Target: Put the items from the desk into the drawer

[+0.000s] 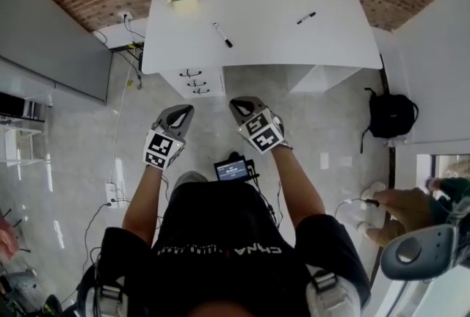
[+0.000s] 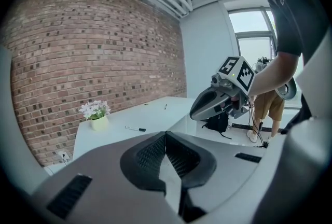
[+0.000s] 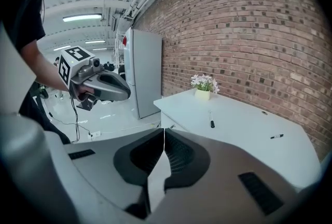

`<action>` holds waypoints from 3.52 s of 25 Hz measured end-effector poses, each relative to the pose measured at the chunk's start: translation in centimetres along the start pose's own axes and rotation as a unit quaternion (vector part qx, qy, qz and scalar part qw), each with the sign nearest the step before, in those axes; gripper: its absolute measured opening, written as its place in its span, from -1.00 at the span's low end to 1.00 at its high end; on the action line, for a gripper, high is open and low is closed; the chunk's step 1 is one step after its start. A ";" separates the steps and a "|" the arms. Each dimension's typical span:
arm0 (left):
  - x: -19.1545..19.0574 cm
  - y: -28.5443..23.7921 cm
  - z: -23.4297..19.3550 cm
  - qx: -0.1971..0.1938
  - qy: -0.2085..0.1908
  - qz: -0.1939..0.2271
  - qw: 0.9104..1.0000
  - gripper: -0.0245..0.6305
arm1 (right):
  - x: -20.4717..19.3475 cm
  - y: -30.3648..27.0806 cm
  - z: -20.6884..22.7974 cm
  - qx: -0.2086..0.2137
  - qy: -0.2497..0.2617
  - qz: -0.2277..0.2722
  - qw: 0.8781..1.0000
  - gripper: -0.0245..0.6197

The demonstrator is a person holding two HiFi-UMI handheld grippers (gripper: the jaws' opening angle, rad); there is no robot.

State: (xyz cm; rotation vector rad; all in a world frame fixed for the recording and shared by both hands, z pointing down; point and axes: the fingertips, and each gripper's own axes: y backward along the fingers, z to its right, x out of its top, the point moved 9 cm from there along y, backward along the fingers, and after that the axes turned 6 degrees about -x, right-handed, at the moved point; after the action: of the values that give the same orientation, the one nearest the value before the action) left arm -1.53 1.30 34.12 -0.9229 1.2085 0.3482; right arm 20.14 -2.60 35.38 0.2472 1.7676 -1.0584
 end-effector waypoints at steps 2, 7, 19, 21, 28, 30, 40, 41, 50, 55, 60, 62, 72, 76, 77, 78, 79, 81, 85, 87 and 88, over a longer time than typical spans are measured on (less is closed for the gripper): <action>0.5 -0.7 -0.9 0.003 0.000 0.010 1.000 -0.89 | 0.3 -0.9 0.7 0.002 -0.003 0.001 1.000 -0.88; 0.9 -1.8 -3.7 -0.003 -0.003 0.015 1.000 -0.89 | 1.4 -2.8 1.6 -0.008 -0.004 0.001 1.000 -0.88; 1.1 -1.8 -8.9 -0.036 -0.019 0.024 0.999 -0.89 | 5.5 -5.0 2.1 -0.051 -0.015 0.005 0.999 -0.88; 0.8 -1.9 -9.3 -0.039 -0.017 0.020 0.999 -0.89 | 5.6 -5.4 2.2 -0.052 -0.015 0.002 0.999 -0.88; 0.4 -2.9 -9.9 -0.038 -0.001 0.011 0.999 -0.89 | 5.2 -6.6 3.2 -0.054 -0.023 -0.011 0.998 -0.88; 0.6 -3.5 -10.0 -0.038 0.005 0.006 0.999 -0.89 | 5.0 -7.1 3.9 -0.056 -0.028 -0.014 0.998 -0.88; 0.2 -7.6 -12.2 -0.041 0.030 -0.003 0.999 -0.89 | 3.5 -12.7 9.8 -0.054 -0.054 -0.028 0.997 -0.87; 0.1 -8.0 -12.5 -0.040 0.033 -0.003 0.999 -0.89 | 3.4 -13.5 10.5 -0.054 -0.059 -0.029 0.996 -0.87; -1.6 -11.1 -15.0 -0.019 0.068 -0.017 0.997 -0.89 | 2.1 -21.9 16.4 -0.044 -0.078 -0.054 0.995 -0.60; -3.0 -12.1 -16.5 -0.012 0.079 -0.027 0.996 -0.89 | 1.2 -26.3 18.5 -0.056 -0.084 -0.077 0.992 -0.55; -4.1 -12.2 -17.6 -0.001 0.092 -0.031 0.995 -0.89 | 0.9 -29.6 20.4 -0.066 -0.089 -0.100 0.989 -0.53; -4.8 -12.0 -17.7 0.000 0.097 -0.040 0.994 -0.89 | 0.8 -30.5 20.7 -0.065 -0.088 -0.110 0.988 -0.54; -6.4 -10.3 -18.2 0.011 0.112 -0.055 0.992 -0.89 | 0.4 -33.4 21.3 -0.057 -0.112 -0.164 0.978 -0.54; -6.7 -9.6 -18.2 0.016 0.114 -0.057 0.992 -0.89 | -0.1 -33.6 21.0 -0.058 -0.113 -0.178 0.976 -0.55; -6.8 -9.4 -18.1 0.016 0.114 -0.059 0.992 -0.89 | 0.0 -33.5 20.9 -0.057 -0.112 -0.179 0.976 -0.58; -6.8 -9.3 -18.1 0.017 0.114 -0.059 0.992 -0.89 | 0.1 -33.5 20.9 -0.057 -0.110 -0.179 0.976 -0.61; -6.8 -9.2 -18.1 0.019 0.113 -0.055 0.992 -0.89 | 0.2 -33.5 20.9 -0.056 -0.111 -0.181 0.976 -0.63; -6.7 -9.0 -18.0 0.024 0.114 -0.048 0.992 -0.89 | 0.3 -33.6 20.9 -0.049 -0.124 -0.185 0.974 -0.65; -6.4 -8.6 -17.4 0.024 0.115 -0.048 0.992 -0.89 | 0.6 -33.5 20.6 -0.023 -0.155 -0.181 0.971 -0.70; -6.1 -8.1 -17.2 0.026 0.111 -0.047 0.992 -0.89 | 0.6 -33.1 20.1 -0.023 -0.145 -0.182 0.972 -0.70; -6.0 -7.8 -17.3 0.027 0.109 -0.050 0.992 -0.89 | 0.8 -32.7 19.9 -0.027 -0.136 -0.181 0.974 -0.70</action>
State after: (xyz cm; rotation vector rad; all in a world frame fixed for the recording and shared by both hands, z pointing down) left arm -9.48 -15.25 41.77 -0.9893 1.3587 0.1365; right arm 13.30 -37.10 50.44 -0.2561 1.6205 -1.2326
